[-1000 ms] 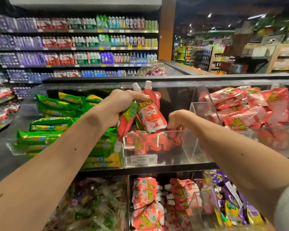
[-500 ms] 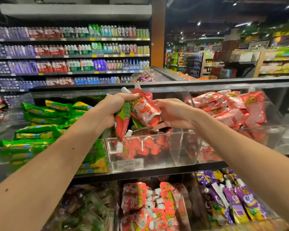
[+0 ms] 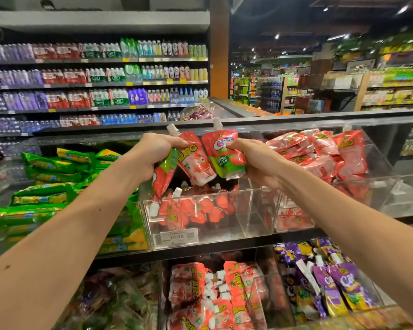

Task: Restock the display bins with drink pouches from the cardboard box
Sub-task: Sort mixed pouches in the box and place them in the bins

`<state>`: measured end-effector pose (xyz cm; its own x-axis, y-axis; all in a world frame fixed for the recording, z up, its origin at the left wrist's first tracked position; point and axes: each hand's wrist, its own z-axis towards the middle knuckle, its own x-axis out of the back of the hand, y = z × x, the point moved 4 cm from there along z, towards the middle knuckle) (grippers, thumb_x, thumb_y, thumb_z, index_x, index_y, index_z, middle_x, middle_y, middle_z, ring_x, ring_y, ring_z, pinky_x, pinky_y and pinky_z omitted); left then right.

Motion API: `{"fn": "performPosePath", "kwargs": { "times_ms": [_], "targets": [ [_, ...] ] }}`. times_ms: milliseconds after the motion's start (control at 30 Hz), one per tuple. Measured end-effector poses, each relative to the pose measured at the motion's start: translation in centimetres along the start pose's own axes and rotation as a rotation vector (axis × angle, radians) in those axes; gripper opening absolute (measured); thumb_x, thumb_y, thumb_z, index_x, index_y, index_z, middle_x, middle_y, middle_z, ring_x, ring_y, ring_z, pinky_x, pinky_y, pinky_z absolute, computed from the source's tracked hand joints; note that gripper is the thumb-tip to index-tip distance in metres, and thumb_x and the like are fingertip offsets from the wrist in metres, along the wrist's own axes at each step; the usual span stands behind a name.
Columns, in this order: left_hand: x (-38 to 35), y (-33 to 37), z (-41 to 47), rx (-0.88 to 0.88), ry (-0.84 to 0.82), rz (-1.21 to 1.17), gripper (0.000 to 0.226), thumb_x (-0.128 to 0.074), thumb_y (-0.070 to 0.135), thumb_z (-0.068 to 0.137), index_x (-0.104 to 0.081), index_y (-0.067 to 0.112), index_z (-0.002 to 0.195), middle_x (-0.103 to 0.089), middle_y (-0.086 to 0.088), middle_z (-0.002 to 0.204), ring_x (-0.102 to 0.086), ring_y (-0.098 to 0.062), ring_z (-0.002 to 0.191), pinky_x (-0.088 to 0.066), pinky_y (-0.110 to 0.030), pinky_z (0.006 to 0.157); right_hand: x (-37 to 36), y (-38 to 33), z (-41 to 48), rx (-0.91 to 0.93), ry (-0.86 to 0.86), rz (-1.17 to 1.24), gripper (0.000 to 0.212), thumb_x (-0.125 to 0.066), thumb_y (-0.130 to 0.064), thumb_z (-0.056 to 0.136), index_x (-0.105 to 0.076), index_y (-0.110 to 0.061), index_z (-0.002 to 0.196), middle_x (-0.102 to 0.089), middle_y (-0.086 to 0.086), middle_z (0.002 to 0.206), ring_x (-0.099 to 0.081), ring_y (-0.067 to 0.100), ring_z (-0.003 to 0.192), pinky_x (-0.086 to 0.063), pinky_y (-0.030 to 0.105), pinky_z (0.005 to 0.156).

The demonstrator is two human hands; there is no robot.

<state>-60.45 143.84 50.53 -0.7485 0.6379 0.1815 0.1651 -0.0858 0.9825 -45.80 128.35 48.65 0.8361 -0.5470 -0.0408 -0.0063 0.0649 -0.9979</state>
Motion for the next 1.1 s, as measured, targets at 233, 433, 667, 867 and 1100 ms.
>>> {"fn": "performPosePath", "kwargs": {
  "times_ms": [233, 433, 667, 867, 1100],
  "targets": [
    [-2.9, 0.5, 1.9, -0.003, -0.122, -0.109, 0.012, -0.068, 0.022, 0.090, -0.073, 0.010, 0.091, -0.074, -0.013, 0.095, -0.069, -0.026, 0.079, -0.055, -0.045, 0.090, -1.0, -0.5, -2.0, -0.141, -0.155, -0.027, 0.021, -0.051, -0.023, 0.097, -0.062, -0.005, 0.099, -0.073, 0.010, 0.078, -0.067, 0.015, 0.060, -0.054, 0.022, 0.056],
    [-3.6, -0.4, 2.6, 0.027, -0.180, -0.048, 0.028, -0.068, 0.026, 0.091, -0.071, 0.007, 0.112, -0.073, -0.014, 0.103, -0.070, -0.022, 0.077, -0.062, -0.033, 0.067, -0.6, -0.5, -1.6, -0.182, -0.013, 0.156, 0.020, -0.052, -0.017, 0.096, -0.060, 0.000, 0.104, -0.071, 0.014, 0.076, -0.068, 0.019, 0.057, -0.051, 0.023, 0.047],
    [-5.3, -0.6, 3.0, 0.082, -0.343, 0.297, 0.032, -0.058, 0.018, 0.097, -0.068, -0.002, 0.120, -0.076, -0.012, 0.098, -0.067, -0.015, 0.062, -0.054, -0.028, 0.059, -0.8, -1.1, -1.5, -0.262, -0.028, 0.192, 0.022, -0.053, -0.016, 0.098, -0.056, 0.003, 0.110, -0.073, 0.016, 0.079, -0.071, 0.021, 0.060, -0.055, 0.027, 0.048],
    [-5.6, -2.2, 3.1, 0.377, -0.513, 0.513, 0.024, -0.057, 0.024, 0.097, -0.068, 0.005, 0.086, -0.066, -0.004, 0.068, -0.056, -0.014, 0.053, -0.049, -0.025, 0.054, 2.0, -2.0, -1.5, -0.149, 0.106, -0.075, 0.029, -0.063, -0.016, 0.094, -0.057, 0.002, 0.116, -0.075, 0.013, 0.080, -0.072, 0.021, 0.064, -0.057, 0.032, 0.054],
    [-9.2, -2.4, 6.0, 0.374, -0.429, 0.621, 0.027, -0.047, 0.024, 0.100, -0.063, 0.003, 0.092, -0.065, -0.010, 0.073, -0.059, -0.021, 0.060, -0.050, -0.031, 0.066, 3.5, -2.5, -1.9, -0.076, 0.132, -0.087, 0.018, -0.063, -0.018, 0.094, -0.061, -0.002, 0.103, -0.076, 0.012, 0.081, -0.071, 0.018, 0.062, -0.056, 0.028, 0.052]
  ]
}}
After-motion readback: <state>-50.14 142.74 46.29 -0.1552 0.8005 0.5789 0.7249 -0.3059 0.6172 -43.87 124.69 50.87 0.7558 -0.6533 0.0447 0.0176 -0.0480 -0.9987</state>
